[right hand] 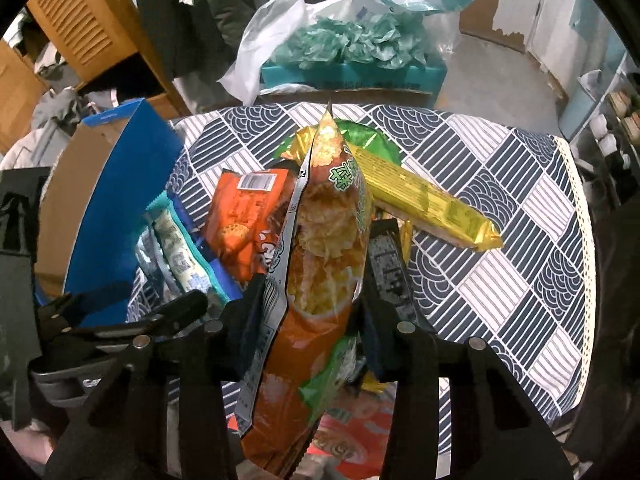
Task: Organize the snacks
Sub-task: 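Grasp the teal packet with the left gripper while the right grasps the orange chip bag, then carry the teal packet and orange chip bag into the cardboard box with both grippers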
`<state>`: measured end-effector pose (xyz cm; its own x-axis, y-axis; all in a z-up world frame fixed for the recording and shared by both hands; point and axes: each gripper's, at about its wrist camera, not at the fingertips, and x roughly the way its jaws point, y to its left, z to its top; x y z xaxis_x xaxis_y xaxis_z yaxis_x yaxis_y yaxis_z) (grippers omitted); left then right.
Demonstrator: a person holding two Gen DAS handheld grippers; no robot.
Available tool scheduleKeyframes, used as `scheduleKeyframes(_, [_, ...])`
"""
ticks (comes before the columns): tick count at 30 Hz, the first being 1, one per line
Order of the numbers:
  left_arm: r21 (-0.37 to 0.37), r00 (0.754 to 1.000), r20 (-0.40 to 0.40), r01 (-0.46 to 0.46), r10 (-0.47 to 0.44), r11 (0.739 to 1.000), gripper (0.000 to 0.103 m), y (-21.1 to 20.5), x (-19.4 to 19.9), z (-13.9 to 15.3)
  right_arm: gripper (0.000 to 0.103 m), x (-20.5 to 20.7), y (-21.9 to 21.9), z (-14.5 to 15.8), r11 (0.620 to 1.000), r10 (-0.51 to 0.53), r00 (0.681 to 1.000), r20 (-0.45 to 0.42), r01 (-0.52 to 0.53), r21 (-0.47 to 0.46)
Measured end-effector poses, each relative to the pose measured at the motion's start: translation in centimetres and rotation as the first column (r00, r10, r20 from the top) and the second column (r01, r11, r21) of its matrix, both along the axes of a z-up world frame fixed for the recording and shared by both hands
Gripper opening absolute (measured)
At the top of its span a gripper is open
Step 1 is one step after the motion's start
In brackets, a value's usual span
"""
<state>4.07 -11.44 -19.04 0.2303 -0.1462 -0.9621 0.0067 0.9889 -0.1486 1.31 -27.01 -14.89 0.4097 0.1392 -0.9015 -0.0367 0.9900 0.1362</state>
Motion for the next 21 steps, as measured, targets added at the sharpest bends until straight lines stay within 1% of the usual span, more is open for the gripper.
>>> scheduleKeyframes(4, [0.026, 1.0, -0.009, 0.02, -0.019, 0.999, 0.102, -1.0, 0.7, -0.9, 0.042, 0.1, -0.6, -0.2, 1.0, -0.01, 1.0, -0.007, 0.01, -0.001])
scheduleKeyframes(9, [0.009, 0.997, -0.052, 0.05, -0.049, 0.999, 0.102, -1.8, 1.3, -2.2, 0.042, 0.5, -1.1, -0.5, 1.0, -0.015, 1.0, -0.013, 0.015, -0.001])
scheduleKeyframes(11, [0.008, 0.996, -0.064, 0.058, -0.057, 0.998, 0.1, -2.0, 1.4, -2.6, 0.042, 0.7, -1.1, -0.4, 1.0, -0.015, 1.0, -0.012, 0.015, 0.001])
scheduleKeyframes(12, [-0.013, 0.996, -0.058, 0.061, -0.062, 0.998, 0.096, -1.9, 1.3, -2.6, 0.042, 0.8, -1.1, -0.4, 1.0, -0.014, 1.0, -0.012, 0.014, 0.002])
scheduleKeyframes(14, [-0.047, 0.997, -0.053, 0.059, -0.062, 0.997, 0.09, -1.6, 1.2, -2.6, 0.042, 0.9, -1.0, -0.3, 1.0, -0.009, 1.0, -0.008, 0.009, 0.002])
scheduleKeyframes(16, [-0.068, 0.996, -0.043, 0.074, -0.077, 0.995, 0.079, -1.5, 1.0, -2.3, 0.042, 0.8, -0.8, -0.3, 1.0, -0.003, 1.0, -0.005, 0.002, -0.004])
scheduleKeyframes(18, [-0.065, 0.994, -0.018, 0.107, -0.108, 0.992, 0.071, -1.8, 0.8, -1.8, 0.042, 0.7, -0.7, -0.2, 1.0, 0.003, 1.0, -0.002, -0.003, -0.007])
scheduleKeyframes(21, [-0.009, 0.987, 0.035, 0.159, -0.159, 0.987, 0.068, -2.6, 0.3, -0.7, 0.042, 0.5, -0.4, 0.0, 1.0, 0.014, 1.0, 0.006, -0.014, -0.013])
